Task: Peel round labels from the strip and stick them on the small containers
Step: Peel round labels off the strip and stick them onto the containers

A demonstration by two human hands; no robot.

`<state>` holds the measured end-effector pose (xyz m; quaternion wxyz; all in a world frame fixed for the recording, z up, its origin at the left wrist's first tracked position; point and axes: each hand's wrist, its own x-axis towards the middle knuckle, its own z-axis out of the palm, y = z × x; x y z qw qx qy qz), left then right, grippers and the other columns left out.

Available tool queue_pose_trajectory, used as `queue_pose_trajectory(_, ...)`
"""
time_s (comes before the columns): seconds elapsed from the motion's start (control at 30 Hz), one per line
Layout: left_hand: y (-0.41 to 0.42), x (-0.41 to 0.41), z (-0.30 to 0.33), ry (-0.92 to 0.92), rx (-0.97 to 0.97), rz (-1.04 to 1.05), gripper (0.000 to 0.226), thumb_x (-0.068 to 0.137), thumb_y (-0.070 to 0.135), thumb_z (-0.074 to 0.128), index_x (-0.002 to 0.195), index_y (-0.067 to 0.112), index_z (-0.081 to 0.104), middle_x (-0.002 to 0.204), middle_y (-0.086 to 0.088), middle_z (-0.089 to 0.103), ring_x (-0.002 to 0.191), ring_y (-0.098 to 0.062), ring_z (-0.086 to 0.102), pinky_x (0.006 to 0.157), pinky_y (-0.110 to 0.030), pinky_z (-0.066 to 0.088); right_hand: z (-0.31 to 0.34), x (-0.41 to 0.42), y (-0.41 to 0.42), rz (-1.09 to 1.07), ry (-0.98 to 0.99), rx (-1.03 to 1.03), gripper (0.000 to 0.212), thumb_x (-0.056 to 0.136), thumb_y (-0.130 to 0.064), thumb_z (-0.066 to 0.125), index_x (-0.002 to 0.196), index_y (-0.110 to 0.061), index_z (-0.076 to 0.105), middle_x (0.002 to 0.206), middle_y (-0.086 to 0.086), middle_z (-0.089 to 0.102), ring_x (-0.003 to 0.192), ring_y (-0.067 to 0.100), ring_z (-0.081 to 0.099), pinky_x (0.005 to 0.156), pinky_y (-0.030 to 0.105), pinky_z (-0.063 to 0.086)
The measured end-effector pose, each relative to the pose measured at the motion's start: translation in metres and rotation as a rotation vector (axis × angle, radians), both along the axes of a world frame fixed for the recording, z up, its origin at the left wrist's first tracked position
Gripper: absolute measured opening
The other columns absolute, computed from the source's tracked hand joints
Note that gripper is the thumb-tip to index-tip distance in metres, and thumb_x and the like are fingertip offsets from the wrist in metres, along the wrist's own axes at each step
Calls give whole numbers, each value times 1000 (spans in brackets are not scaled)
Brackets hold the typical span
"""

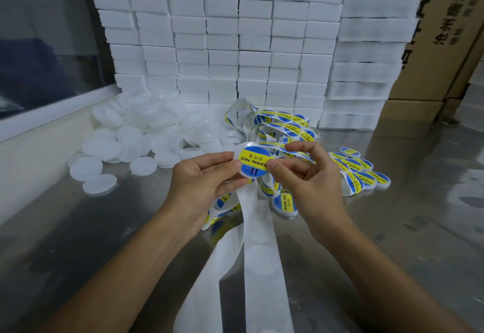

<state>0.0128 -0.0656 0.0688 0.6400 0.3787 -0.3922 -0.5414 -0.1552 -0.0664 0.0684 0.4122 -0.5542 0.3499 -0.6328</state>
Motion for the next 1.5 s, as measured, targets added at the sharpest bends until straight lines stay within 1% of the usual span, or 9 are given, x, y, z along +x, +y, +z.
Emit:
queue_pose_trajectory(0.1, 0, 1, -1, -13, -1, -9, 20, 80, -1, 70, 99, -1, 66, 84, -14, 76, 77, -28, 74, 60, -23, 58, -1, 0, -1, -3, -1, -2, 29, 79, -1, 76, 95, -16, 57, 71, 6, 74, 60, 13, 66, 59, 21, 53)
queue_pose_trajectory(0.37, 0, 1, -1, -33, -20, -20, 28, 71, 5, 74, 98, 1, 67, 86, -14, 76, 79, -29, 74, 62, -24, 58, -2, 0, -2, -23, 11, -10, 29, 79, -2, 77, 94, -16, 57, 69, 6, 73, 59, 12, 66, 58, 21, 53)
queue_pose_trajectory(0.73, 4, 0, 0, -80, -39, 1, 16, 77, -1, 73, 92, 3, 69, 83, -14, 76, 75, -28, 74, 60, -22, 57, -4, 0, -6, -47, 24, -26, 28, 77, 1, 77, 91, -13, 57, 65, 6, 71, 56, 13, 64, 55, 20, 52)
queue_pose_trajectory(0.97, 6, -2, 1, -128, -79, 11, 13, 76, 0, 73, 86, 9, 71, 81, -11, 76, 75, -26, 75, 59, -22, 57, -5, -1, -6, -63, 37, -23, 27, 78, 1, 77, 91, -11, 57, 70, 14, 72, 56, 12, 64, 53, 19, 50)
queue_pose_trajectory(1.13, 6, -2, 1, -164, -101, 17, 15, 74, 3, 76, 86, 10, 72, 81, -10, 76, 76, -26, 75, 60, -23, 58, -6, -1, -7, -67, 47, -34, 26, 77, 2, 78, 88, -11, 57, 66, 10, 72, 56, 12, 65, 53, 18, 50)
queue_pose_trajectory(1.23, 6, -3, 1, -196, -125, 19, 17, 71, 5, 77, 87, 9, 72, 82, -9, 76, 77, -25, 75, 61, -24, 59, -9, -2, -10, -103, 93, -48, 26, 77, -1, 79, 88, -12, 58, 67, 10, 72, 57, 12, 66, 53, 17, 49)
queue_pose_trajectory(1.33, 6, -4, -1, -220, -138, 27, 15, 74, 1, 76, 86, 9, 72, 81, -11, 76, 77, -27, 74, 65, -27, 60, -12, -3, -12, -165, 167, -78, 26, 76, -5, 81, 86, -14, 59, 69, 8, 72, 62, 15, 69, 55, 19, 50)
queue_pose_trajectory(1.43, 6, -8, -3, -215, -151, 35, 14, 74, -4, 76, 83, 8, 72, 79, -13, 75, 76, -28, 74, 67, -31, 61, -16, -3, -14, -265, 265, -147, 24, 76, -9, 83, 80, -17, 60, 71, 0, 70, 63, 15, 68, 58, 22, 53)
queue_pose_trajectory(1.5, 6, -9, -4, -198, -159, 28, 15, 74, -5, 76, 81, 7, 72, 78, -15, 74, 75, -28, 74, 66, -30, 61, -19, -2, -14, -343, 341, -205, 21, 77, -15, 83, 77, -19, 62, 72, -7, 68, 61, 13, 64, 59, 23, 53)
